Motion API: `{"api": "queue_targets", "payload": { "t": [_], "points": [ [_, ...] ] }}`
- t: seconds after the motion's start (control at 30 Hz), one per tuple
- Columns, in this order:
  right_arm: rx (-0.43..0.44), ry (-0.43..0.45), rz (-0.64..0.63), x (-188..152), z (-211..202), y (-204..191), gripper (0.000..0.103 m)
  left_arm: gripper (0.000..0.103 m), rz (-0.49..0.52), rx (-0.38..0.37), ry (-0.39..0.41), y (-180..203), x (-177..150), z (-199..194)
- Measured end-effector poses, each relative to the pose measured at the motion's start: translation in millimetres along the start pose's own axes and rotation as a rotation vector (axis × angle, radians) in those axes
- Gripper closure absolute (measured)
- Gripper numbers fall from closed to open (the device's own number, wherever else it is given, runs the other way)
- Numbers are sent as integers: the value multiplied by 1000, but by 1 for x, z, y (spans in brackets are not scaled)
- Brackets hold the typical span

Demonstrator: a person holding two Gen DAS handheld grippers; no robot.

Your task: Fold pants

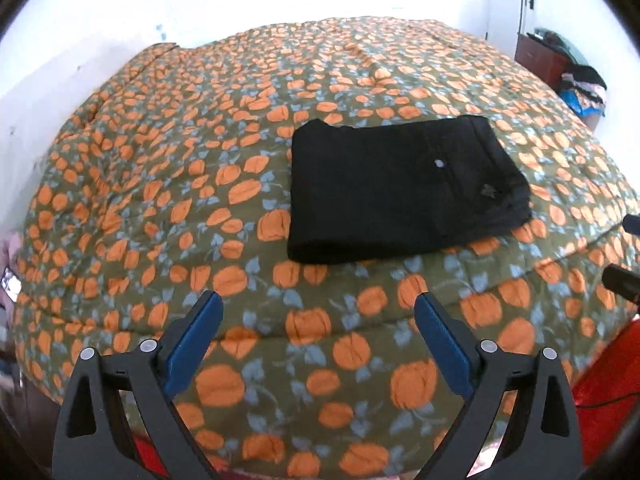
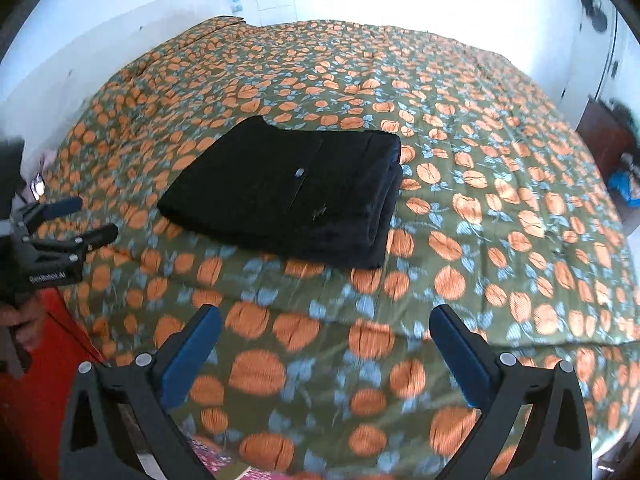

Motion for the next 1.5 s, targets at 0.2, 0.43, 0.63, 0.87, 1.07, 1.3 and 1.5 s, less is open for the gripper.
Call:
{"api": "queue_targets", "payload": {
  "t": [0.2,0.43,0.63,0.87,1.07,1.3,1.5],
  "points": [
    [-48,60,-13,-21,-26,-23,0,6,-25,7,61,-4,-8,-33],
    [-75,108,4,-29,-47,-41,0,6,-75,41,158,-21,-9,-63],
    [-75,130,39,-55,-48,-57,0,2,-31,46,227,-24,-31,-88],
    [-24,112,-34,-61,-69,-79,0,2,30,0,268,-29,-52,-120],
    [-32,16,-140,-54,-82,-81,0,1,46,-42,303,-42,-34,-146],
    [-8,94,-91,-26,-102,-100,0,1,10,-162,210,-27,-41,-143],
    [60,97,44,-49,-98,-108,0,1,20,-254,107,-8,-70,-142]
  ]
}}
Point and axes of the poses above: each gripper's, at about its wrist camera, not at the fingertips, and z roughly the way its jaws point, y to its right, x to its top, the point moved 10 cm from there along z, roughly the way its jaws point, and after that the axes turned 14 degrees about x, right-handed, at the moved point
